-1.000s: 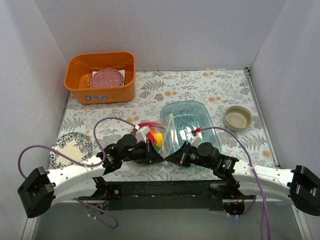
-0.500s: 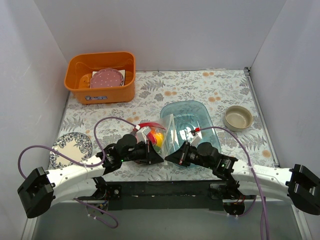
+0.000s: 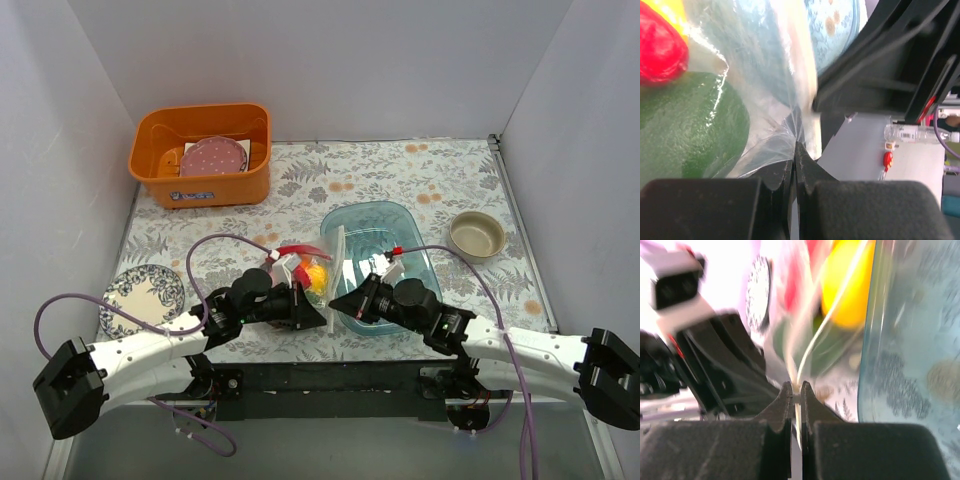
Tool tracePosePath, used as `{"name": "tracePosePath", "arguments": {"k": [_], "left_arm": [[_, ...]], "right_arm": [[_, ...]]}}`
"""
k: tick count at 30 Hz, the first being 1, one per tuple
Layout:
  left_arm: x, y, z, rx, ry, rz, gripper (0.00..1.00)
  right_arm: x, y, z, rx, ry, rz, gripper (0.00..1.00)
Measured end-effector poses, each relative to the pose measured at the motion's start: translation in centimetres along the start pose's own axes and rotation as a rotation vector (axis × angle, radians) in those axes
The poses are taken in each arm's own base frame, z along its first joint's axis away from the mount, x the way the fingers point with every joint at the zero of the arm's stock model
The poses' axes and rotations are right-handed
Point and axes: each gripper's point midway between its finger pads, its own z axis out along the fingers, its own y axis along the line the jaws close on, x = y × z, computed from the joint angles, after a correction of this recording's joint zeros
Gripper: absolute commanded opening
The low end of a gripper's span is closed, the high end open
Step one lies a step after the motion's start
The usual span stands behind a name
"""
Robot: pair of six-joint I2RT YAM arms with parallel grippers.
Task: Place the food in the zip-top bag and seal the zipper
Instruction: Zip the zipper food storage bag at the center of the board.
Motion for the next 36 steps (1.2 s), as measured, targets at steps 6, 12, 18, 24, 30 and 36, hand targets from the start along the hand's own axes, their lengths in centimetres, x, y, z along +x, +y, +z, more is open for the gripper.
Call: {"name": "tracePosePath", "arguments": {"k": [6,12,18,24,30,36], "left_arm": [[1.2,0.1,-0.4,0.006,0.055,-0.008,0.0],[1.8,0.3,-0.7,0.005,0.069,-0.014,0.0],[1.9,0.3,-1.0,0.01,0.062,-0.023,0.0],[2.0,0.4,-1.4,0.016,0.042,-0.04,0.0],[2.3,0.9,-1.5,-0.003,0.045,-0.059,0.0],[2.5,1.2,-1.7,-0.01,0.041,-0.067,0.0]], "right_arm": [[-3.4,0.6,0.2,0.022,-0.143,-0.014,0.01],[-4.7,0.3,0.1,0.06,-0.195,-0.036,0.01],[-6.8,0.4,0.0,0.088,-0.236,-0.059,0.01],[-9.8,-0.6,0.2,0.12,-0.258,-0.054,0.01],[-12.7,-1.0,1.1,0.134,-0.252,-0.065,0.01],[-14.7,-1.0,1.7,0.123,-0.246,-0.074,0.01]]}}
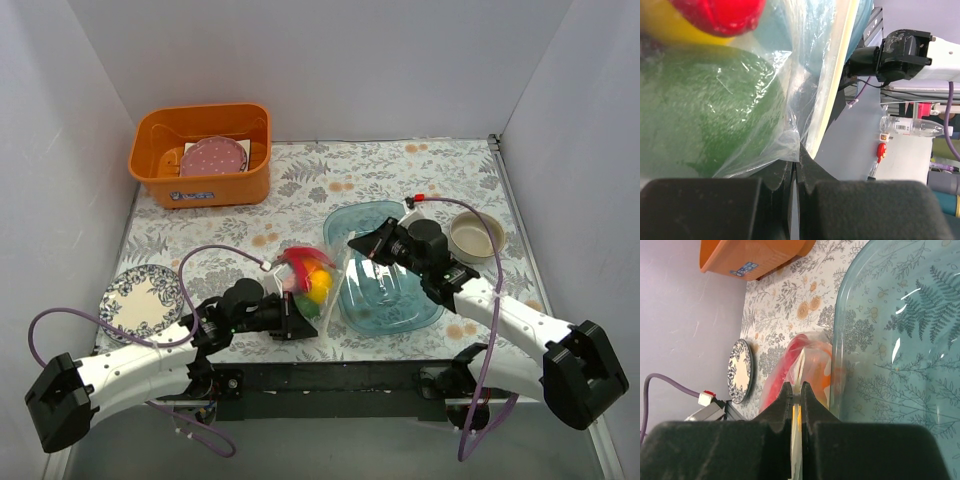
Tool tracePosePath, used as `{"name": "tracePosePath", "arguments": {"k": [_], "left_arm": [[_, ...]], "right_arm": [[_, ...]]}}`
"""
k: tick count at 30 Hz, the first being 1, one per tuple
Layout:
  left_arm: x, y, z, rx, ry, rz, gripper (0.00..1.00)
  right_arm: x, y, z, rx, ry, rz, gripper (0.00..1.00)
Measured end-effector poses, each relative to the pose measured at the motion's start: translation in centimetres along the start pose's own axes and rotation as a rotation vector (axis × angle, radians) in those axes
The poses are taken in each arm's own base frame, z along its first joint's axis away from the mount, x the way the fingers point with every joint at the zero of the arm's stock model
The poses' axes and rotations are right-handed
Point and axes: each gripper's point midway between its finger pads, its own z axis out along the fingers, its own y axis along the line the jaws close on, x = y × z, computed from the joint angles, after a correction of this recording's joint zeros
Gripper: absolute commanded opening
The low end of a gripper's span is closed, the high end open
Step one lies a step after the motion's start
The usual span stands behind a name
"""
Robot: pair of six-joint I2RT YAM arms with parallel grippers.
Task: Place the food in the zip-top bag and seal the zipper
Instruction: Zip the zipper food storage bag at the center of the board.
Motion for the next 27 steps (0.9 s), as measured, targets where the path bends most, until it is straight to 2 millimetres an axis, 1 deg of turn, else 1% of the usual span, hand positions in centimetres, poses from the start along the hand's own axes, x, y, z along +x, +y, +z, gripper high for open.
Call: {"name": "tracePosePath", "arguments": {"k": [9,10,12,13,14,15,17,18,19,20,21,22,24,25,26,27], "left_arm": [[0.4,0.4,-0.2,-0.016,0.007,-0.01,0.0],[0.3,0.4,-0.2,-0.015,0.003,-0.011,0.0],[0.2,0.2,-0.3,-0.007,-0.007,-0.014,0.0],[0.2,0.2,-0.4,-0.005,-0.015,-0.016,0.0],[0.1,0.2,-0.5,-0.006,-0.025,-0.018,0.0],[0.0,0.2,-0.6,-0.007,-0.031,-0.018,0.0],[0.0,0.4,-0.6,-0.016,-0.034,-0.019,0.0],[0.1,0.6,-0.6,-0.025,-0.026,-0.022,0.08],[0.3,0.8,-0.6,-0.034,-0.019,-0.025,0.13],[0.5,1.0,-0.6,-0.042,-0.011,-0.025,0.14],[0.6,1.1,-0.6,-0.049,-0.006,-0.023,0.15],[0.7,1.2,-0.7,-0.056,-0.002,-0.025,0.21],[0.5,1.0,-0.8,-0.064,-0.006,-0.018,0.32],[0.3,0.9,-0.9,-0.067,-0.008,-0.014,0.44],[0.1,0.6,-1.0,-0.066,-0.013,-0.007,0.53],[-0.2,0.4,-1.1,-0.066,-0.019,0.001,0.58]], "right_arm": [[-1.7,0.0,1.4,-0.024,0.007,-0.021,0.01],[-1.8,0.0,1.5,-0.028,0.013,-0.023,0.04],[-1.8,0.3,1.7,-0.039,0.03,-0.034,0.01],[-1.8,0.5,2.0,-0.047,0.04,-0.039,0.1],[-1.8,0.7,2.2,-0.054,0.048,-0.047,0.22],[-1.8,0.9,2.3,-0.059,0.054,-0.056,0.27],[-2.0,0.8,2.4,-0.06,0.058,-0.07,0.28],[-2.3,0.7,2.5,-0.052,0.055,-0.084,0.3],[-2.8,0.6,2.6,-0.037,0.05,-0.099,0.38],[-3.4,0.7,2.7,-0.024,0.046,-0.113,0.4],[-4.4,1.1,2.9,-0.013,0.034,-0.148,0.42],[-5.2,1.4,3.1,0.002,0.027,-0.172,0.48],[-7.2,2.5,3.5,0.028,0.006,-0.239,0.49],[-8.2,2.9,3.6,0.05,-0.002,-0.278,0.53],[-9.2,3.2,3.6,0.077,-0.012,-0.31,0.54],[-10.1,3.4,3.6,0.099,-0.021,-0.342,0.55]]}}
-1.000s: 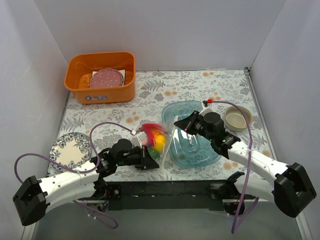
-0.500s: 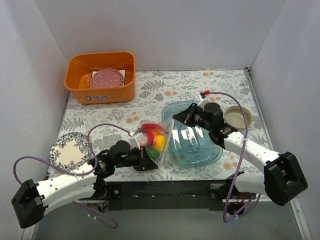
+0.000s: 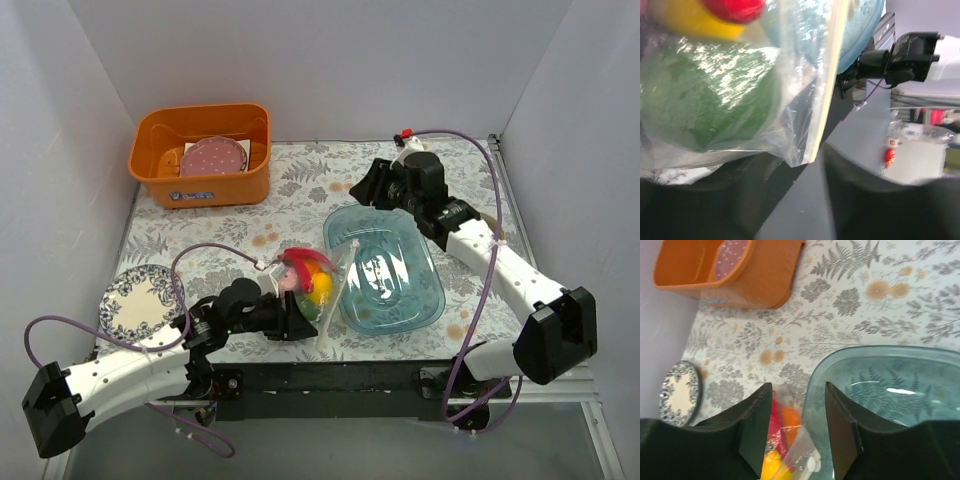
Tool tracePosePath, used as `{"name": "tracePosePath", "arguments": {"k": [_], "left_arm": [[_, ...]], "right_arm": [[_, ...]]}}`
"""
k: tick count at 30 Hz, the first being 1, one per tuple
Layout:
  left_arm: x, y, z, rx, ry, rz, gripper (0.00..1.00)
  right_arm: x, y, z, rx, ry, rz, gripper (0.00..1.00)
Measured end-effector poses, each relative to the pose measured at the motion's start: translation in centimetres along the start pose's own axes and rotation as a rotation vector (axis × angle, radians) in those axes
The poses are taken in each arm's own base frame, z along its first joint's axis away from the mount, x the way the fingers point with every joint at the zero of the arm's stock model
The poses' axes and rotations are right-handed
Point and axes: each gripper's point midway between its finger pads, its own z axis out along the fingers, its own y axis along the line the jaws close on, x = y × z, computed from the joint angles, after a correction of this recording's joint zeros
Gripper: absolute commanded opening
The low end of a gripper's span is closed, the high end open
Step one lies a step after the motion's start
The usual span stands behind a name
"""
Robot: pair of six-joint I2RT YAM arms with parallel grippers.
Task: Place the food in the zip-top bag and seal the zipper
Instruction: Reset both arms
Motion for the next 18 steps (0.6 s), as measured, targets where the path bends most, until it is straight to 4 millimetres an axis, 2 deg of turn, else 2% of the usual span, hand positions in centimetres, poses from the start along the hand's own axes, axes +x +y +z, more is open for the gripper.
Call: {"name": "tracePosePath", "arguments": {"k": [4,8,9,14,17,18], "left_arm": [[-1.2,-1.4,-0.6,0.008,-0.028,0.022,0.71],[-2.3,-2.6,-1.3,0.009,-0.053,0.042,0.87],[-2.5,-2.9,-1.5,0.007,-0.06,0.045,0.98],[-4.3,-4.3,-2.7,-0.015,-0.11,0.073,0.98],[-6.2,-5.5,-2.8,-0.063,-0.126,0.11,0.98],[-7.1,-6.0,-2.7,-0.088,-0.133,0.127,0.98]], "right_arm": [[-1.6,-1.7,-0.1,0.112,0.018,-0.109,0.59],[-0.4,-5.1,-0.2,0.237,0.1,-0.175,0.61],[0.0,-5.9,-0.3,0.261,0.121,-0.186,0.61],[1.4,-8.8,-1.3,0.356,0.206,-0.248,0.64],[1.3,-9.5,-1.9,0.387,0.209,-0.284,0.74],[1.2,-9.8,-2.2,0.4,0.209,-0.301,0.82]]}}
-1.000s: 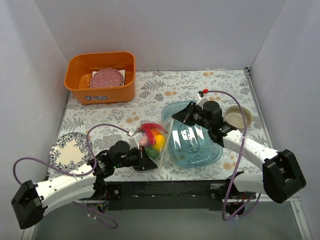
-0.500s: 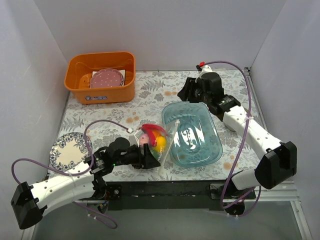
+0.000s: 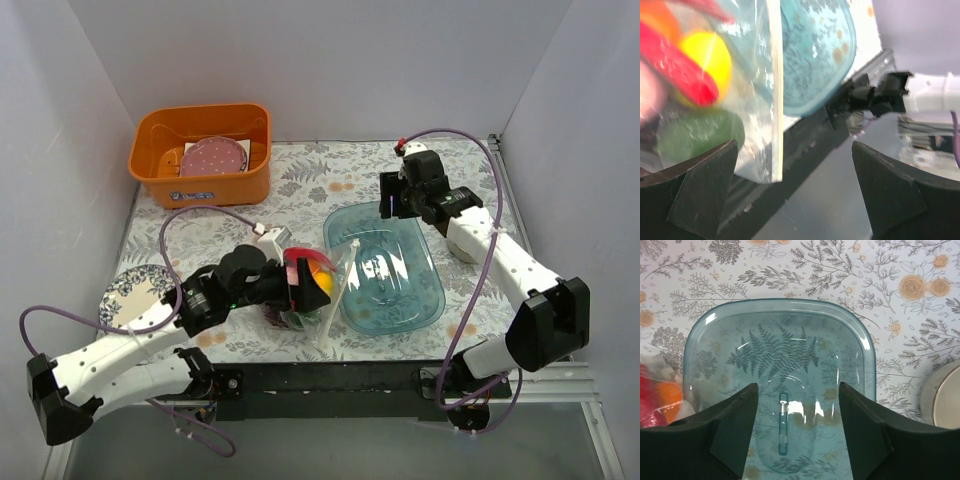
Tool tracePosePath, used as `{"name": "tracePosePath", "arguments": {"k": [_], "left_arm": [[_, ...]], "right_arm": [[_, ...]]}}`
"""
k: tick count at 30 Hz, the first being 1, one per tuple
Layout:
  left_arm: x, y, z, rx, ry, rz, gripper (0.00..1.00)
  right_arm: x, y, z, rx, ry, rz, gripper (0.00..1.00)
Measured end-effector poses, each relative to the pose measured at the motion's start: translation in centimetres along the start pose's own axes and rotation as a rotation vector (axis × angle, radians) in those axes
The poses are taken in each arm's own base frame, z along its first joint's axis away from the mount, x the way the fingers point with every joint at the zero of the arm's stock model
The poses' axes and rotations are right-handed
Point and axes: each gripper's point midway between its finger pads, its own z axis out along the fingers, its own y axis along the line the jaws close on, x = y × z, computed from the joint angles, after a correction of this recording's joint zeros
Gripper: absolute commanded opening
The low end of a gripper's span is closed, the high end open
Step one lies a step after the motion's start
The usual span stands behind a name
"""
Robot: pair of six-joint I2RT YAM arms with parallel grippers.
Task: Place the food in the zip-top bag and seal the zipper
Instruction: Reset both arms
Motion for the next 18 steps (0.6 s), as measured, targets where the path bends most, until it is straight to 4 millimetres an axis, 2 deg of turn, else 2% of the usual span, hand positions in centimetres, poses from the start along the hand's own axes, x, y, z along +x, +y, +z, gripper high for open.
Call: {"name": "tracePosePath", "arguments": {"k": [2,3,5,10,13,18], "left_arm": [[-1.3,-0.2,0.5,-0.052,-0.003,0.024,0.98],[-2.1,-0.3,0.8,-0.082,-0.011,0.039,0.98],[-3.8,-0.6,1.3,-0.135,-0.026,0.07,0.98],[-8.5,-2.4,2.0,-0.213,-0.088,0.149,0.98],[-10.5,-3.0,2.4,-0.242,-0.127,0.181,0.98],[-12.2,-1.5,2.5,-0.281,-0.144,0.185,0.98]], "right_arm": [[0.2,-0.6,-0.4,0.015,-0.006,-0.013,0.86],[0.4,-0.8,-0.7,0.021,-0.011,-0.023,0.92],[1.0,-1.5,-1.3,0.039,-0.015,-0.029,0.98],[2.8,-3.5,-2.3,0.089,-0.013,-0.03,0.98],[4.0,-5.0,-2.4,0.122,0.003,-0.013,0.98],[5.6,-7.3,-2.6,0.173,0.023,0.023,0.98]]}}
